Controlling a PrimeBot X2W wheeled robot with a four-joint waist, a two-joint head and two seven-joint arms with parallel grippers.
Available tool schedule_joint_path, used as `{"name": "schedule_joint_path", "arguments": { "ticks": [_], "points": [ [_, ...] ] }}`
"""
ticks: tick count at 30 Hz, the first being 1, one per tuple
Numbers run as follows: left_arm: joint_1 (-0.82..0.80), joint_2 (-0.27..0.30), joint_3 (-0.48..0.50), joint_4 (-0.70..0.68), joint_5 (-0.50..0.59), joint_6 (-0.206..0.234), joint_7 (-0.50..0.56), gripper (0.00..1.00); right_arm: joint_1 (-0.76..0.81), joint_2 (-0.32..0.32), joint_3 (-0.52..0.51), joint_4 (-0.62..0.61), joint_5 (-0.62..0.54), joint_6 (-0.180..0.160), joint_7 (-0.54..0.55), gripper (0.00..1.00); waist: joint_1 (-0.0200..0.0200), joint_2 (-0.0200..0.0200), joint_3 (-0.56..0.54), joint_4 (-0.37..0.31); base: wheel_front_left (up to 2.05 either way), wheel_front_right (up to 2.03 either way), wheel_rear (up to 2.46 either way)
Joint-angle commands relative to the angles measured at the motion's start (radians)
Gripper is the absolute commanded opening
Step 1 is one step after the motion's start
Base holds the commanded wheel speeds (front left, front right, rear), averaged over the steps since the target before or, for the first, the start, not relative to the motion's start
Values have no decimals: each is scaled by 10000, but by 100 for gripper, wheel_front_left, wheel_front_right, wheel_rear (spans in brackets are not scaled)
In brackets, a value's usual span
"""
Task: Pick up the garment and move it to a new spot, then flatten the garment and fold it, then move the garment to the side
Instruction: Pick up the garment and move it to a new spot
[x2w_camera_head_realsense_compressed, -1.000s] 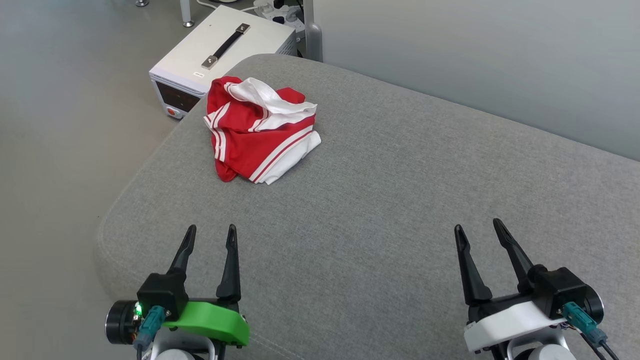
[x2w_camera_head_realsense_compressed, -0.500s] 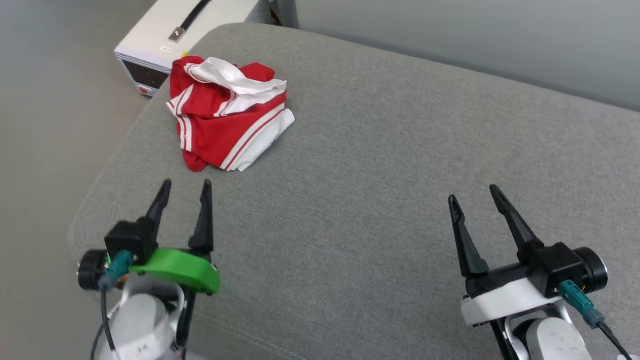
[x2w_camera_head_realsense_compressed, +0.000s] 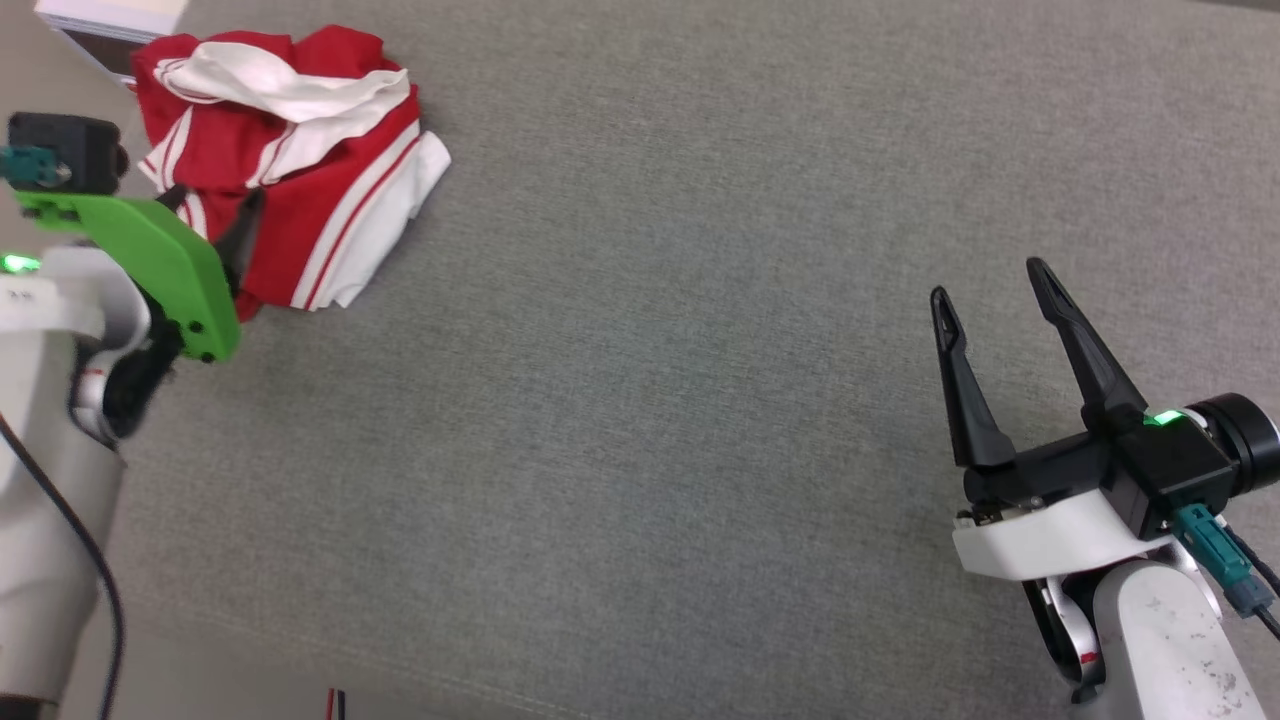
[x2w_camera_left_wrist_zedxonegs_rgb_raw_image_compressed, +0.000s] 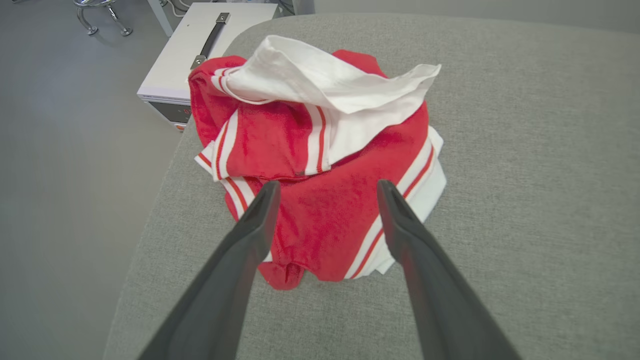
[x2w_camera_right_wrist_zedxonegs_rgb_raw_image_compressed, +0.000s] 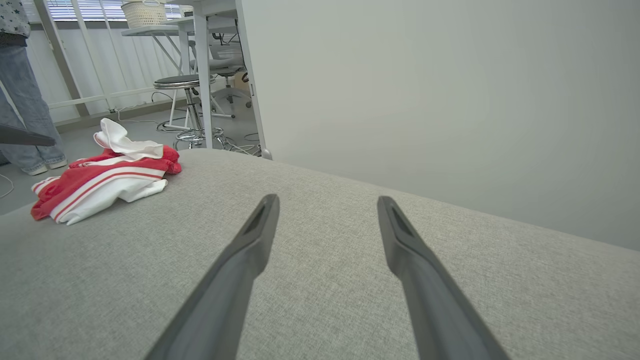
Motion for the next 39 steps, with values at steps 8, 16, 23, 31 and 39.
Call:
{"name": "schedule_joint_path", "arguments": {
  "ticks": [8,16,23,31,39],
  "points": [
    [-1442,1691,-1225,723,-2448,-25,2315,100,-468,21,161,-476,-146,-9,111,100,-2,0,1735,-1486,0,0,0],
    [-1869,2169,-1512,1329,-3900,-26,3737,100,-611,44,177,-627,-191,-9,100,100,-2,0,2245,-1881,0,0,0],
    [-1832,1964,-1690,1667,-4729,-26,4488,0,-589,88,66,-634,-264,-9,54,100,-2,0,2329,-1943,0,0,0],
    [-1835,2031,-1779,1322,-4735,-26,2908,0,-515,132,-38,-286,-272,-9,-19,100,-2,0,1530,-1724,0,0,0],
    [-1899,2091,-1802,913,-4026,-26,449,0,-139,257,-277,324,-73,-9,-134,100,-2,0,-8,-1581,0,0,0]
  ]
}}
